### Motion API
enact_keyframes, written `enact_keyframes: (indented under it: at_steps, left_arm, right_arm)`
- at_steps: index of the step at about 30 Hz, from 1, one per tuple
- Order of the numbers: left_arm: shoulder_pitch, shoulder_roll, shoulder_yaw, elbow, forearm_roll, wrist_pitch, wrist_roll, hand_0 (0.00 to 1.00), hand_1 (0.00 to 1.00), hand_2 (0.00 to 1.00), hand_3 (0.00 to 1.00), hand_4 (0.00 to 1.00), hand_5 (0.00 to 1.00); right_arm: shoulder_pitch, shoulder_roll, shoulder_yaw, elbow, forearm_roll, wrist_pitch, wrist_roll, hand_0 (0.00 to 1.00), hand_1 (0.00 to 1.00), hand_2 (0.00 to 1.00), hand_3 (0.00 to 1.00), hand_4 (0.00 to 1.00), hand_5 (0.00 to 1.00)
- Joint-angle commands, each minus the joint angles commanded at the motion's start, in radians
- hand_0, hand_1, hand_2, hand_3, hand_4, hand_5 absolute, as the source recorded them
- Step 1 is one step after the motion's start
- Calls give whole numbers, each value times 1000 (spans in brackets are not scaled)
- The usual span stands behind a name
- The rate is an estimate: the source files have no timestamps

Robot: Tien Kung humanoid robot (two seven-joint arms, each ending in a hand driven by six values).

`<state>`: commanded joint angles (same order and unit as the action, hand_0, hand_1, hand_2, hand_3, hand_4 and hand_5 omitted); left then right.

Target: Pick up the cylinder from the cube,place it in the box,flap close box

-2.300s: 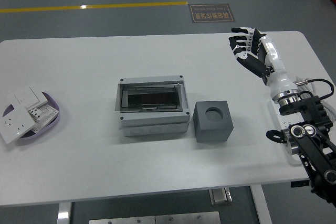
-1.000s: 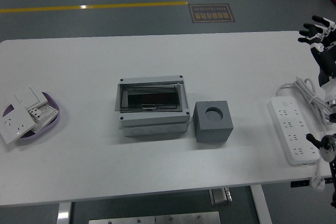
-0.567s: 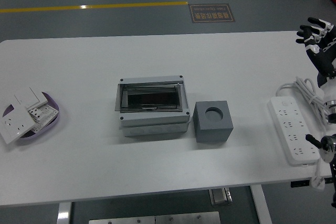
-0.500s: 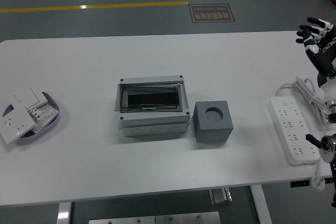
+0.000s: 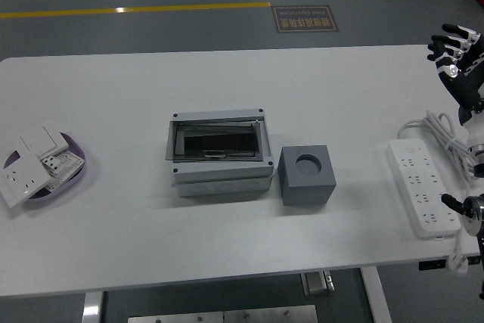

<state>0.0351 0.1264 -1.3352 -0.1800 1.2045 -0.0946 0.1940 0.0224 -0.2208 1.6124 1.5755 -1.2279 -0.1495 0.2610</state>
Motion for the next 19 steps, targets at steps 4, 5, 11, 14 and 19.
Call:
enact_keyframes:
  at_steps: [4, 5, 11, 14, 19]
  left_arm:
    - [0, -1, -1, 0, 1, 0, 1, 637, 663, 579, 632, 712, 285]
    - [1, -1, -1, 0, 1, 0, 1, 637, 663, 579, 632, 712, 285]
    - [0, -2, -3, 0, 1, 0, 2, 637, 663, 579, 632, 712, 286]
    - [-1, -2, -4, 0, 1, 0, 2, 637, 664, 579, 632, 712, 286]
    - [-2, -2, -5, 0, 1, 0, 2, 637, 664, 579, 632, 712, 286]
  right_arm:
    - [-1, 2, -6, -4, 22, 4, 10, 585, 618, 639, 666, 714, 349]
    - [-1, 3, -8, -5, 27, 6, 12, 585, 618, 639, 666, 714, 349]
    - [-1, 6, -13, -13, 56, 16, 19, 588, 618, 639, 666, 717, 353]
    - [-1, 7, -12, -13, 59, 17, 19, 586, 618, 639, 666, 718, 352]
    - [0, 7, -10, -13, 59, 17, 19, 586, 618, 639, 666, 718, 352]
